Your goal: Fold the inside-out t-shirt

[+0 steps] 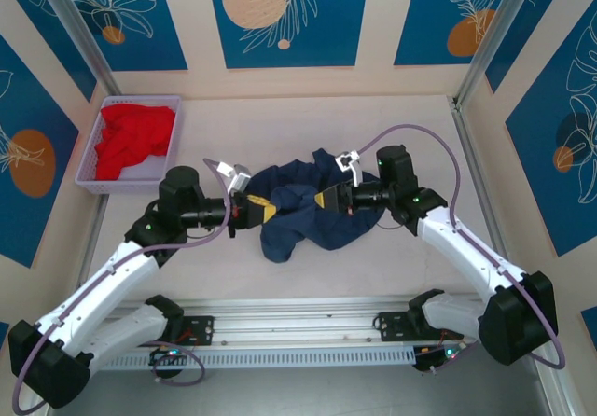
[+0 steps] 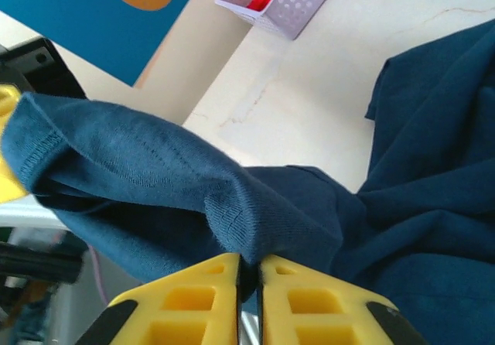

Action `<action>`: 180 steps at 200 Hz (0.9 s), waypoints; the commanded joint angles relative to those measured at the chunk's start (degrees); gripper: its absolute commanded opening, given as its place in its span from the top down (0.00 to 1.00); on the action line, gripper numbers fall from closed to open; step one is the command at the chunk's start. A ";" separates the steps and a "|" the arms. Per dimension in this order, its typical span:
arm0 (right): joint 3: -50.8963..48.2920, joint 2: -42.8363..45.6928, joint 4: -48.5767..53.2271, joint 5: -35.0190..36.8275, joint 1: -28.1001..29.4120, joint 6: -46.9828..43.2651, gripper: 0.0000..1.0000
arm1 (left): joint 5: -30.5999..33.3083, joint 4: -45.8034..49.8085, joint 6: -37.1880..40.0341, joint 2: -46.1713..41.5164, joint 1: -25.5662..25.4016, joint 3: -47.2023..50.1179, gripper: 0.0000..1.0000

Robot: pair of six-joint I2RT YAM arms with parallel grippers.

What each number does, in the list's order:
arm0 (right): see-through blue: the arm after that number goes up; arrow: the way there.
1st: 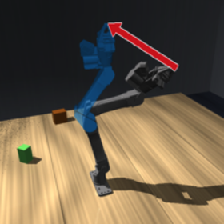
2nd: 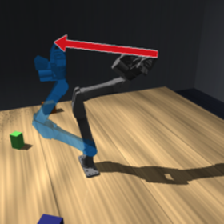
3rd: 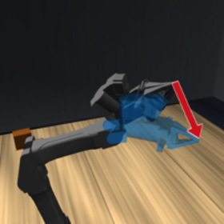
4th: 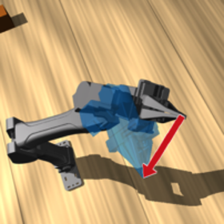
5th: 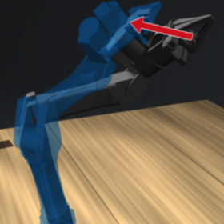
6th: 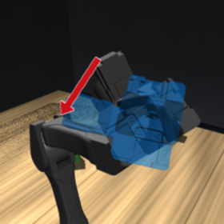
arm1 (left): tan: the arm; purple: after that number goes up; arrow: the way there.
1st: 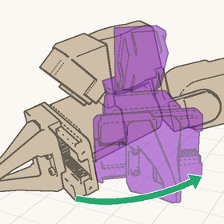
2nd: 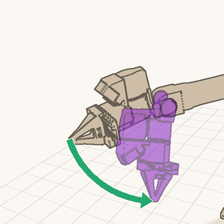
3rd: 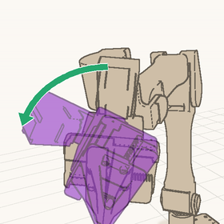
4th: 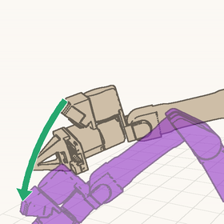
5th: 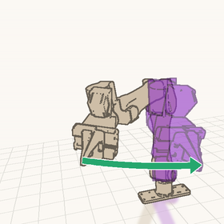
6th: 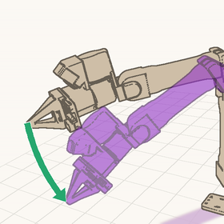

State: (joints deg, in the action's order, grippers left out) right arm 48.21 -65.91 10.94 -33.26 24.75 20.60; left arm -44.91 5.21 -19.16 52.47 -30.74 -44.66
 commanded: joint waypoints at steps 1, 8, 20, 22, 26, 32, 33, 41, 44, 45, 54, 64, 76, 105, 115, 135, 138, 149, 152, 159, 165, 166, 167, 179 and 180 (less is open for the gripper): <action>0.58 0.41 4.16 6.99 1.91 -5.78 0.80 | -2.38 2.09 2.15 0.48 0.68 -2.67 1.00; 0.85 0.74 5.11 8.80 2.53 -6.82 0.78 | -2.21 2.83 2.57 0.72 0.68 -3.07 1.00; 1.33 1.51 6.73 12.04 3.42 -8.16 0.74 | -2.20 3.36 2.91 0.98 0.68 -3.40 1.00; 1.38 1.67 7.03 12.40 3.58 -8.37 0.73 | -2.25 3.39 2.94 1.04 0.73 -3.41 1.00; 1.52 2.06 7.45 13.33 3.84 -8.78 0.72 | -2.37 3.39 2.92 1.14 0.73 -3.46 1.00; 1.66 2.68 8.04 14.90 4.21 -9.42 0.71 | -2.47 3.40 3.02 1.45 0.68 -3.56 1.00; 1.64 2.79 8.17 15.11 4.27 -9.51 0.71 | -2.47 3.40 3.05 1.43 0.68 -3.58 1.00; 1.87 3.73 8.90 17.33 5.04 -10.53 0.70 | -2.56 3.44 3.05 1.57 0.68 -3.59 1.00; 1.90 4.07 9.07 18.22 5.38 -11.03 0.69 | -2.63 3.46 3.04 1.69 0.68 -3.59 1.00; 1.94 4.23 9.18 18.44 5.52 -11.15 0.69 | -2.64 3.43 3.06 1.68 0.68 -3.59 1.00; 1.95 5.34 9.56 20.45 6.77 -12.81 0.69 | -2.81 3.40 3.03 1.77 0.73 -3.50 1.00; 1.88 6.45 9.42 22.08 8.02 -14.09 0.68 | -2.98 3.38 3.05 1.85 0.68 -3.50 1.00; 1.93 7.17 9.20 22.80 9.33 -15.03 0.68 | -2.91 3.61 3.29 1.90 0.69 -3.65 1.00; 3.55 6.65 10.27 27.87 14.20 -18.54 0.66 | -3.25 3.97 3.55 2.13 0.68 -4.10 1.00; 4.98 5.46 11.53 30.29 15.70 -20.00 0.65 | -3.34 4.02 3.58 2.11 0.68 -4.20 1.00; 7.98 2.49 13.79 35.02 18.34 -22.25 0.65 | -3.54 4.12 3.53 2.12 0.69 -4.20 1.00; 8.42 1.97 14.25 35.51 18.74 -22.64 0.65 | -3.53 4.12 3.59 2.11 0.68 -4.20 1.00; 10.01 0.32 15.68 37.43 20.06 -23.85 0.64 | -3.52 4.32 3.64 2.03 0.69 -4.29 1.00; 10.31 -0.11 15.96 37.91 20.41 -24.14 0.64 | -3.52 4.31 3.65 2.03 0.64 -4.29 1.00; 11.07 -1.09 16.95 38.96 21.09 -24.72 0.63 | -3.52 4.45 3.62 2.04 0.68 -4.29 1.00; 11.62 -1.87 17.69 39.72 21.71 -25.19 0.62 | -3.52 4.40 3.71 2.02 0.68 -4.37 1.00; 11.68 -1.99 17.83 39.83 21.81 -25.31 0.62 | -3.52 4.43 3.75 1.98 0.68 -4.42 1.00; 11.80 -2.06 17.95 39.97 21.91 -25.37 0.62 | -3.52 4.40 3.72 1.96 0.68 -4.40 1.00; 12.32 -3.26 18.99 41.10 22.86 -26.04 0.60 | -3.68 4.46 3.69 2.03 0.71 -4.51 1.00; 12.34 -3.35 19.05 41.22 22.87 -26.09 0.60 | -3.69 4.46 3.69 2.07 0.69 -4.53 1.00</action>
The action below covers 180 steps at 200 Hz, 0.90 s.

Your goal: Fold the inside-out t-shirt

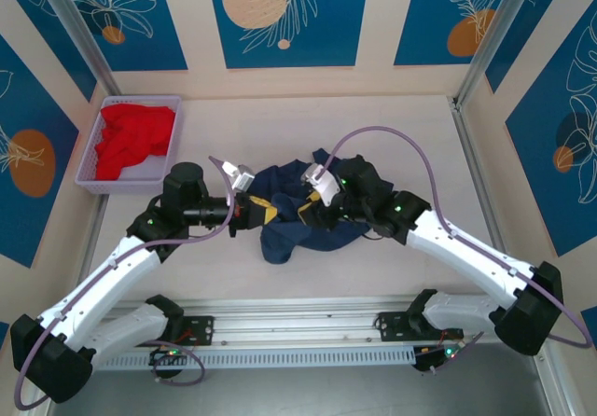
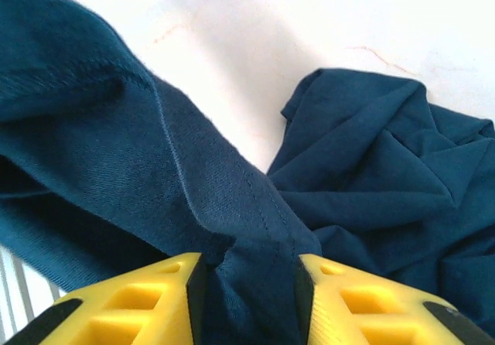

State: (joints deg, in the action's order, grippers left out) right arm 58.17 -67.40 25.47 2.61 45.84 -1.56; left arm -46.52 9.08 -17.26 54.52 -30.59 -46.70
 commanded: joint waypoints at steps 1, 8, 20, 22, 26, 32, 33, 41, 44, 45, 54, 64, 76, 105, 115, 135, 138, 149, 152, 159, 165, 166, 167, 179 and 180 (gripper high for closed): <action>2.38 -1.95 4.60 5.33 1.87 -3.95 0.60 | -2.08 0.59 1.79 -0.01 0.54 -2.47 1.00; 2.47 -2.37 4.86 5.60 2.14 -4.25 0.58 | -2.17 0.63 1.86 -0.07 0.53 -2.52 1.00; 2.66 -3.22 5.01 6.18 2.50 -4.35 0.55 | -2.25 0.69 1.88 -0.07 0.53 -2.52 1.00; 2.65 -3.35 5.06 6.31 2.61 -4.38 0.55 | -2.32 0.72 1.90 -0.11 0.57 -2.52 1.00; 2.80 -3.67 5.07 6.62 2.68 -4.42 0.55 | -2.34 0.70 1.88 -0.10 0.53 -2.57 1.00; 2.98 -4.26 5.11 7.07 2.75 -4.44 0.55 | -2.37 0.75 1.88 -0.10 0.57 -2.53 1.00; 3.04 -4.34 5.11 7.11 2.75 -4.47 0.55 | -2.36 0.76 1.92 -0.15 0.55 -2.53 1.00; 3.28 -5.02 5.03 7.45 2.89 -4.59 0.55 | -2.34 0.76 1.88 -0.28 0.53 -2.53 1.00; 3.31 -5.40 4.99 7.59 2.97 -4.69 0.55 | -2.37 0.76 1.88 -0.34 0.53 -2.52 1.00; 3.33 -5.52 4.96 7.67 3.04 -4.73 0.55 | -2.36 0.81 1.92 -0.36 0.53 -2.52 1.00; 3.52 -6.34 4.55 8.30 3.28 -4.86 0.56 | -2.30 0.85 1.90 -0.43 0.57 -2.44 1.00; 3.61 -7.08 3.58 9.28 3.50 -4.80 0.62 | -2.31 0.82 1.84 -0.56 0.56 -2.30 1.00; 3.08 -7.12 1.42 8.83 3.55 -4.18 0.79 | -1.77 0.81 1.79 -0.62 0.53 -2.11 1.00; 1.19 -4.23 -1.38 2.25 2.49 -1.97 0.98 | 2.35 3.02 1.88 -0.63 0.53 -1.99 1.00; 0.15 -2.40 -1.60 -1.04 1.79 -1.24 1.00 | 5.43 4.36 1.88 -0.60 0.57 -2.08 1.00; -2.26 1.89 -2.15 -9.41 -0.93 0.61 1.00 | 10.28 6.64 1.80 -0.02 0.70 -2.08 1.00; -2.61 2.52 -2.37 -10.56 -1.47 0.96 1.00 | 10.65 6.79 1.75 0.04 0.78 -2.08 1.00; -4.16 4.80 -3.45 -15.77 -3.85 2.39 1.00 | 11.10 6.99 1.43 0.57 1.03 -1.91 1.00; -4.58 5.34 -3.84 -17.29 -4.58 2.81 1.00 | 11.15 6.88 1.36 0.65 1.10 -1.84 1.00; -5.48 6.45 -4.93 -20.47 -6.25 3.96 1.00 | 11.13 6.69 1.03 0.76 1.21 -1.67 1.00; -6.21 7.25 -6.02 -23.20 -7.65 5.22 1.00 | 10.95 6.42 0.87 0.77 1.32 -1.48 1.00; -6.31 7.35 -6.21 -23.58 -7.94 5.37 1.00 | 10.94 6.40 0.85 0.77 1.32 -1.47 1.00; -6.44 7.45 -6.39 -24.08 -8.17 5.53 1.00 | 10.93 6.39 0.83 0.76 1.32 -1.47 1.00; -7.59 8.45 -8.89 -29.15 -10.58 8.04 1.00 | 11.08 6.39 0.67 0.79 1.45 -1.29 1.00; -7.70 8.52 -9.05 -29.55 -10.85 8.31 1.00 | 11.09 6.39 0.66 0.73 1.47 -1.29 1.00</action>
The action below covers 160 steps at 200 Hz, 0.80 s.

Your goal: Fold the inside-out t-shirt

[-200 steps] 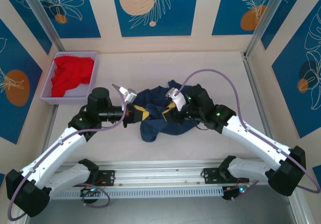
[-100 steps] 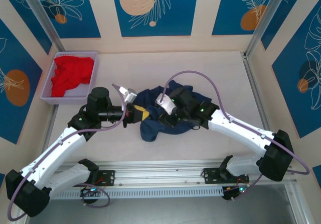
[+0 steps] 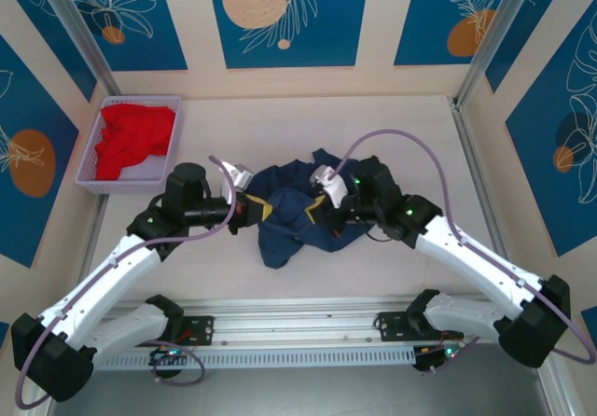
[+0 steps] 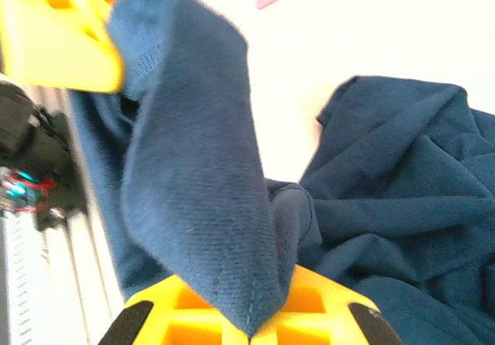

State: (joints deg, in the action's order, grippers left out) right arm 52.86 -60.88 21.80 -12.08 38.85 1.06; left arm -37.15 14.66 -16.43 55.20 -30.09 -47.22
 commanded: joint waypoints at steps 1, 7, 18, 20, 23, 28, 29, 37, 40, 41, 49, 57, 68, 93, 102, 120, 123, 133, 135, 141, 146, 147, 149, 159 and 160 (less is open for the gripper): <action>-2.49 2.05 -5.64 -15.28 -3.95 5.92 1.00 | 1.76 0.82 -0.18 0.07 0.94 -0.72 1.00; -3.05 2.21 -6.80 -17.47 -4.87 6.97 1.00 | 1.80 0.94 -0.18 0.06 1.08 -0.61 1.00; -3.85 2.26 -8.78 -21.01 -6.20 8.74 1.00 | 2.38 1.29 -0.28 0.09 1.30 -0.34 1.00; -4.00 2.26 -9.10 -21.60 -6.41 9.04 1.00 | 2.53 1.41 -0.30 0.15 1.33 -0.33 1.00; -4.19 2.22 -9.56 -22.24 -6.68 9.45 1.00 | 2.72 1.50 -0.33 0.17 1.34 -0.28 1.00; -4.46 2.17 -10.19 -23.11 -7.08 10.02 1.00 | 3.01 1.71 -0.35 0.26 1.43 -0.17 1.00; -4.49 2.13 -10.33 -23.32 -7.10 10.15 1.00 | 3.03 1.75 -0.36 0.26 1.43 -0.16 0.99; -4.94 2.02 -11.24 -24.39 -7.54 10.87 0.99 | 3.72 2.14 -0.23 0.29 1.43 -0.15 0.96; -5.04 2.00 -11.47 -24.61 -7.64 11.12 0.99 | 3.97 2.44 -0.20 0.37 1.43 -0.15 0.95; -5.04 1.95 -11.54 -24.68 -7.64 11.18 0.99 | 4.04 2.51 -0.15 0.36 1.43 -0.15 0.95; -5.00 1.70 -11.78 -24.90 -7.69 11.48 0.99 | 4.34 3.22 0.52 0.47 1.43 -0.39 0.90; -4.75 1.32 -11.74 -24.93 -7.65 11.57 0.99 | 4.90 4.41 1.58 0.69 1.43 -0.94 0.85; -4.14 0.66 -11.07 -25.16 -7.68 11.28 0.99 | 5.86 6.22 3.01 1.11 1.13 -1.89 0.77; -2.79 -0.18 -8.62 -24.72 -7.57 9.72 0.99 | 9.36 8.75 6.59 1.74 -1.02 -4.11 0.58; -2.52 -0.22 -8.08 -24.34 -7.58 9.36 0.99 | 10.68 9.07 7.71 1.97 -2.27 -4.92 0.52; -2.00 -0.50 -6.93 -24.22 -7.61 8.49 0.99 | 12.45 9.79 10.60 2.92 -5.06 -6.55 0.41; -1.85 -0.55 -6.65 -24.22 -7.57 8.40 0.99 | 12.94 9.97 11.01 3.21 -5.61 -6.87 0.38; -1.41 -0.61 -5.80 -24.25 -7.56 7.79 0.99 | 14.46 10.92 12.72 4.20 -7.32 -7.96 0.30; -1.33 -0.63 -5.63 -24.25 -7.56 7.61 0.99 | 14.69 11.10 13.02 4.48 -7.63 -8.15 0.29; -1.27 -0.55 -5.22 -24.23 -7.52 7.18 0.99 | 15.56 11.59 13.78 5.17 -8.57 -8.73 0.27; -1.08 -0.50 -4.77 -24.06 -7.58 6.91 0.99 | 16.49 11.78 14.16 5.79 -9.39 -9.21 0.27; -1.04 -0.52 -4.72 -24.06 -7.61 6.83 0.99 | 16.71 11.84 14.20 5.92 -9.52 -9.29 0.27; -0.95 -0.50 -4.52 -23.98 -7.59 6.71 0.99 | 17.05 11.94 14.33 6.14 -9.78 -9.47 0.27; -0.74 -0.30 -3.91 -23.65 -7.56 6.34 0.99 | 18.57 12.31 14.83 7.08 -11.10 -10.19 0.27; -0.74 -0.30 -3.89 -23.63 -7.56 6.24 0.99 | 18.76 12.36 14.88 7.19 -11.20 -10.22 0.27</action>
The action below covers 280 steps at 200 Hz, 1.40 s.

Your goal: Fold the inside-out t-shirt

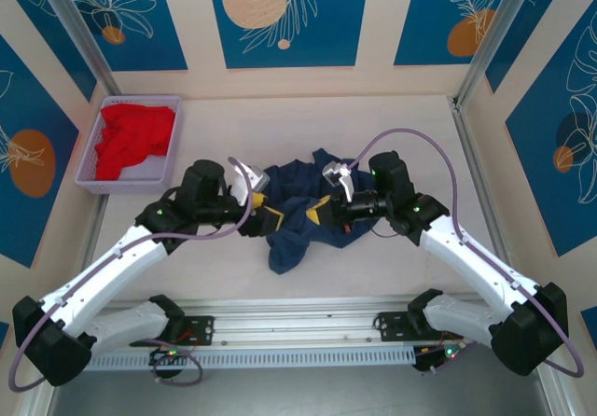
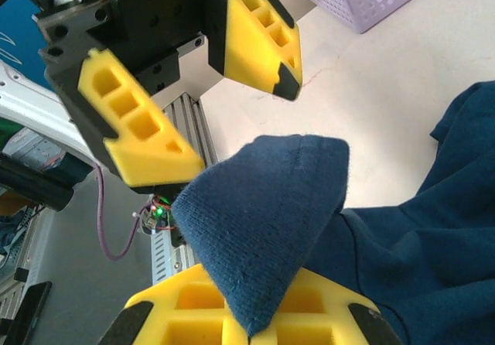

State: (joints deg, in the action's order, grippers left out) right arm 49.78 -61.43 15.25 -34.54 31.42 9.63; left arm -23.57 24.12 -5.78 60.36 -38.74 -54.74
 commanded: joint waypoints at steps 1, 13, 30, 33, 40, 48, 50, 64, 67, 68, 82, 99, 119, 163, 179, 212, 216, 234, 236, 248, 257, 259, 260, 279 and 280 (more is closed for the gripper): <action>2.34 0.30 2.72 -1.15 -0.13 -2.33 0.99 | 5.37 2.93 4.30 2.08 -2.65 -2.77 0.27; 2.45 0.53 3.07 -0.68 -0.15 -2.51 0.99 | 6.93 2.89 4.46 2.35 -3.80 -3.16 0.30; 2.65 0.70 3.86 0.56 -0.13 -2.60 0.99 | 5.96 2.69 4.27 1.49 -4.73 -3.10 0.40; 2.64 0.70 3.90 0.60 -0.17 -2.55 0.99 | 5.34 2.63 4.27 1.17 -4.80 -3.03 0.42; 2.65 0.70 3.90 0.79 -0.13 -2.39 0.99 | 3.60 2.26 4.33 0.53 -5.02 -2.54 0.47; 2.73 0.68 3.91 0.82 -0.18 -2.17 0.99 | 1.19 1.61 4.33 -0.08 -5.35 -1.92 0.53; 2.72 0.69 3.91 0.80 -0.21 -2.16 0.99 | 0.75 1.41 4.30 -0.13 -5.44 -1.77 0.54; 2.63 0.70 3.50 0.67 -0.20 -1.70 0.99 | -1.61 0.90 4.56 0.49 -6.18 -1.40 0.59; 2.63 0.70 3.34 0.58 -0.22 -1.53 0.99 | -1.80 1.06 4.75 0.97 -6.36 -1.54 0.60; 2.62 0.70 3.27 0.51 -0.22 -1.45 0.99 | -1.86 1.17 4.83 1.11 -6.44 -1.61 0.60; 2.47 0.74 2.15 0.01 -0.22 -0.32 0.99 | -2.02 1.99 5.75 3.74 -7.61 -2.76 0.59; 2.90 0.52 1.24 1.01 -0.28 1.99 1.00 | -2.69 1.71 6.31 6.66 -9.47 -3.22 0.57; 3.48 0.05 -0.20 4.26 -0.56 6.83 1.00 | -5.17 -1.30 5.11 8.20 -11.95 -1.89 0.57; 3.66 -1.63 -2.79 7.68 -1.27 13.41 1.00 | -14.55 -11.45 0.31 8.54 -16.10 -0.32 0.55; 3.12 -1.72 -3.00 7.28 -1.51 12.68 1.00 | -13.10 -11.96 0.24 6.60 -15.96 0.03 0.53; 1.48 -0.35 -3.67 5.03 -2.15 10.39 1.00 | -4.39 -11.64 -1.78 2.68 -12.35 1.04 0.50; 1.20 -0.08 -3.85 4.74 -2.23 10.18 1.00 | -3.97 -11.56 -2.39 2.66 -11.61 1.04 0.50; 0.53 0.69 -4.41 3.84 -2.42 9.55 1.00 | -3.24 -12.28 -4.90 3.04 -8.94 1.21 0.51; 0.46 0.69 -4.43 3.73 -2.46 9.47 1.00 | -3.17 -12.39 -5.19 3.13 -8.80 1.22 0.50; 0.41 0.70 -4.69 3.20 -2.44 9.28 1.00 | -2.74 -12.88 -6.32 3.83 -7.86 1.06 0.51; 0.26 0.61 -4.83 3.05 -2.42 9.27 1.00 | -2.66 -12.72 -6.54 4.76 -7.41 0.50 0.51; 0.28 0.61 -4.86 3.01 -2.42 9.29 1.00 | -2.74 -12.59 -6.48 4.99 -7.40 0.29 0.51; 0.26 0.61 -4.87 2.96 -2.42 9.28 1.00 | -2.77 -12.55 -6.46 5.05 -7.36 0.22 0.51; 0.17 0.70 -5.21 2.98 -2.43 9.53 1.00 | -4.16 -11.06 -5.55 7.73 -7.31 -1.61 0.50; 0.20 0.70 -5.22 2.94 -2.47 9.53 1.00 | -4.31 -11.00 -5.47 7.88 -7.31 -1.69 0.50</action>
State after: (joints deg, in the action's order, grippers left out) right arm 50.76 -61.67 11.49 -29.61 29.21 19.92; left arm -27.14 12.62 -10.55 65.34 -46.39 -54.26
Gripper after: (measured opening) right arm 0.063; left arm 0.497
